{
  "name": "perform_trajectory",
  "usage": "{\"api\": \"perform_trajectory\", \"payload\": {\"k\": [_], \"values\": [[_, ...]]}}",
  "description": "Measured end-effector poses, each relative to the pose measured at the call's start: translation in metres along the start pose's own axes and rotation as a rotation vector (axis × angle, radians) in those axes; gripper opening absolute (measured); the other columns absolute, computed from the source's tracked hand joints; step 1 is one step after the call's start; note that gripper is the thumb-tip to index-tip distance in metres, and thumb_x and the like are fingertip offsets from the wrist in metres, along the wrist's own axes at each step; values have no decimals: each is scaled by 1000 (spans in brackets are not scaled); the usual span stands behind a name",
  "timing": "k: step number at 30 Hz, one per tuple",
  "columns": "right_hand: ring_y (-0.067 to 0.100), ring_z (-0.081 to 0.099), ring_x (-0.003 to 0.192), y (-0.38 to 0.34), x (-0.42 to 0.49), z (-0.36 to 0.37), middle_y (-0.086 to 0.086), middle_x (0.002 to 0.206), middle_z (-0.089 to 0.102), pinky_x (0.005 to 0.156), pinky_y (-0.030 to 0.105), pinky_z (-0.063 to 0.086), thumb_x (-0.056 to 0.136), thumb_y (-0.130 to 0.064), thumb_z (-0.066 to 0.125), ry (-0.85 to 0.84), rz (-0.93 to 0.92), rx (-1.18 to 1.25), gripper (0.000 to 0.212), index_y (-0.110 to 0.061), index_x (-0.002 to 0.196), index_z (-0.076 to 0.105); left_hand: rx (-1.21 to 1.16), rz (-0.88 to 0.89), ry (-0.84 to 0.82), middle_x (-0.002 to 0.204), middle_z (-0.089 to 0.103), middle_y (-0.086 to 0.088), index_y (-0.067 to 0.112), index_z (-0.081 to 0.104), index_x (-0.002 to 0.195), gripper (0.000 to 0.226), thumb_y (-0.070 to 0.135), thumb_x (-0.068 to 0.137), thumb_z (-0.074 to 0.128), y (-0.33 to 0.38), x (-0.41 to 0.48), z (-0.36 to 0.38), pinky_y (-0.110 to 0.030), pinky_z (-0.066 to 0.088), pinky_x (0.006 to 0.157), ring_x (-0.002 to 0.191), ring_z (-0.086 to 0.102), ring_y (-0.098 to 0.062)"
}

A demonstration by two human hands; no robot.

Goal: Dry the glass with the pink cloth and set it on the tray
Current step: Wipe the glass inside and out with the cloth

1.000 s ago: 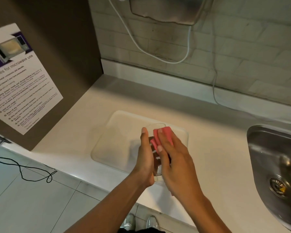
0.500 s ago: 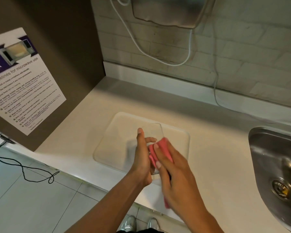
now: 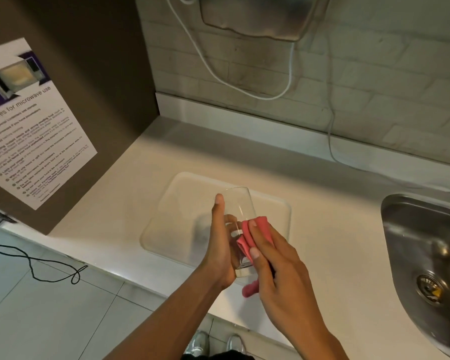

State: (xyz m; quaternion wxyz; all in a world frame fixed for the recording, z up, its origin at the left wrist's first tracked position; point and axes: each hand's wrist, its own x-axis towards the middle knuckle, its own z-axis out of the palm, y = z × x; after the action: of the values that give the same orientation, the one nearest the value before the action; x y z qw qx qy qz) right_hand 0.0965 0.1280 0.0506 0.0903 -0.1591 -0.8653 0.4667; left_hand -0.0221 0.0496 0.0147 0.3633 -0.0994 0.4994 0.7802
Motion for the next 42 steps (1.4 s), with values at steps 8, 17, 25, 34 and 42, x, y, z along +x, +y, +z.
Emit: {"api": "perform_trajectory", "payload": {"k": [8,17,25,34,42], "values": [[11,36,142,6,2,11,-21,161,20,92,38,59,93,-44,36,128,-112,-165,58,-48,150,29,136,93,185,112,80,-20,9,70,117,83,83,81,53,9,-2,8,-48,64,90,102,78,-34],[-3,32,141,2,20,-2,-24,158,29,111,6,18,104,-35,38,204,26,-136,47,-47,150,35,194,-97,33,111,82,-23,8,74,123,73,67,105,36,-3,-1,2,-44,66,78,96,80,-36],[-3,27,141,-12,30,-2,-23,158,19,105,-3,15,106,-28,45,175,-83,-258,51,-39,154,31,193,-68,-38,114,84,-9,39,84,108,69,81,99,31,-9,0,14,-45,62,97,110,78,-30],[-3,25,145,-8,47,-11,-20,162,23,118,16,19,106,-33,39,171,-47,-192,48,-46,152,32,116,-51,-28,110,85,-7,28,81,114,75,80,100,29,-19,5,17,-31,66,76,102,82,-21],[-26,15,137,5,5,6,-33,161,17,107,-4,16,107,-37,36,64,-55,-88,49,-59,149,24,44,-15,16,113,82,-21,17,82,103,87,87,93,32,-5,10,0,-42,64,88,106,80,-34]]}}
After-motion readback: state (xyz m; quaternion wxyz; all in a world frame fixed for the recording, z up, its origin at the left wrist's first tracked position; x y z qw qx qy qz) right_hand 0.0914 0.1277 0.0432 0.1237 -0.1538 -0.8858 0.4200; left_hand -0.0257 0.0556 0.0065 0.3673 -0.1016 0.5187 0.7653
